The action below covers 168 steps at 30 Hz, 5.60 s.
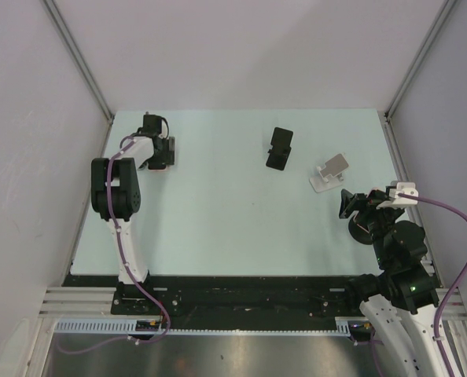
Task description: Remove the phone from the phone stand
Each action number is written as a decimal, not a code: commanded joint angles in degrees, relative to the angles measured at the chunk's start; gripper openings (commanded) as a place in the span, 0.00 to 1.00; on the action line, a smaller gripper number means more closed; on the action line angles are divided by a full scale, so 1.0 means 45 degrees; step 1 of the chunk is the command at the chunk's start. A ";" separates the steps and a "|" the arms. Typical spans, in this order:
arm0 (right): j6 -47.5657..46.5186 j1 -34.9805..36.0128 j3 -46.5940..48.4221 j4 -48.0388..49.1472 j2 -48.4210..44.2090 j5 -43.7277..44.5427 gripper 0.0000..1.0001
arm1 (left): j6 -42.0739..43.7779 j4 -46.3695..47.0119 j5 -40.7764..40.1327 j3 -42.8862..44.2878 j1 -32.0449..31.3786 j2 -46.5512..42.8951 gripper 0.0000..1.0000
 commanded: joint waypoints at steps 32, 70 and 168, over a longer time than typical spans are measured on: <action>0.2803 0.0105 0.4628 -0.1383 0.7755 -0.1144 0.98 | -0.0959 -0.0570 0.0777 -0.4374 -0.6164 -1.0592 1.00; 1.0149 -0.0442 0.9044 -0.1287 1.9484 0.7275 0.95 | -0.0919 0.0446 0.0052 -0.8342 -0.7127 -1.4404 1.00; 0.0969 0.0027 0.8126 1.0100 2.1613 -0.0889 0.31 | -0.0783 0.0504 0.0091 -0.8440 -0.7127 -1.3447 1.00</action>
